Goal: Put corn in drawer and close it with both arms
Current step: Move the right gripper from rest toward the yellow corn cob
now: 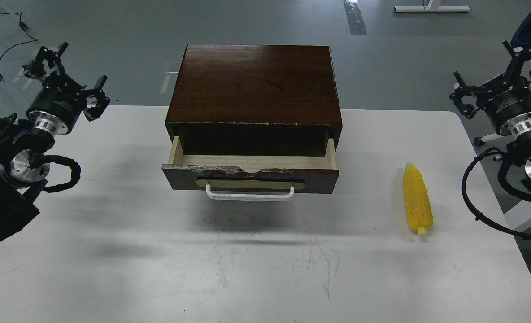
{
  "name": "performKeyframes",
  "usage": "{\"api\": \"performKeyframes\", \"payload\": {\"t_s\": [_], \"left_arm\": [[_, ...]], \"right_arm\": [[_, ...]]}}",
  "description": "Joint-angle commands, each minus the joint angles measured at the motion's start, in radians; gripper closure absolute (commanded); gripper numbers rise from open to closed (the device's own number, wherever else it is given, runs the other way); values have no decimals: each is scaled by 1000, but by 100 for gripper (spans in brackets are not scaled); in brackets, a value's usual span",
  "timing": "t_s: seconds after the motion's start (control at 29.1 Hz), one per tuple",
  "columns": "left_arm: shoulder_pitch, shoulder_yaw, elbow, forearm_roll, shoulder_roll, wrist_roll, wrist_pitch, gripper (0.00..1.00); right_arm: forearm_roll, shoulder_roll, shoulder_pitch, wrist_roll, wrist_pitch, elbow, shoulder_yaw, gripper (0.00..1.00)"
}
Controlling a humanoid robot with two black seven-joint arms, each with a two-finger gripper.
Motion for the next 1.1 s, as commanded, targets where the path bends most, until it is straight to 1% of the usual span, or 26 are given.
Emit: {"api": "performKeyframes", "payload": {"t_s": [0.0, 0.1, 0.21, 0.24, 0.41, 0.48, 0.55, 0.65, 0.76, 0.83, 0.89, 1.0, 1.07], "left_arm": [[0, 0, 0, 0, 0, -17, 0, 1], [-3, 2, 0, 0, -1, -10, 0, 1], [-6, -3, 4, -2, -1, -18, 0, 1], [-5, -17, 27, -2, -3, -32, 0, 1], [-5, -41, 47, -2, -13, -33, 0, 1], [-13, -49, 47, -2, -30, -40, 0, 1], [-16, -53, 53, -3, -30, -37, 0, 1], [-20, -50, 52, -2, -24, -35, 0, 1], [-22, -43, 44, 1, -12, -37, 0, 1], [-22, -44, 44, 1, -9, -40, 0, 1], [-22, -44, 44, 1, -9, -37, 0, 1], [-23, -38, 44, 5, -13, -29, 0, 1], [-25, -38, 44, 6, -18, -30, 0, 1]], "right_arm": [[0, 2, 1, 2, 0, 1, 1, 0], [-3, 0, 4, 3, 1, 4, -1, 0], [-15, -3, 4, 6, 1, 9, -1, 0], [-35, -7, 4, 6, 1, 10, 1, 0], [-127, -53, 28, 6, -14, 50, 1, 0], [-181, -102, 60, 6, -23, 70, 1, 0], [-219, -131, 71, 5, -23, 85, -1, 0], [-361, -213, 111, -5, -29, 145, -1, 0], [-466, -254, 139, -6, -60, 199, -13, 0], [-548, -292, 163, -9, -97, 237, -42, 0], [-644, -334, 195, -11, -103, 282, -99, 0], [-782, -400, 260, -38, -97, 358, -191, 0], [-924, -428, 344, -76, -97, 426, -298, 0]]}}
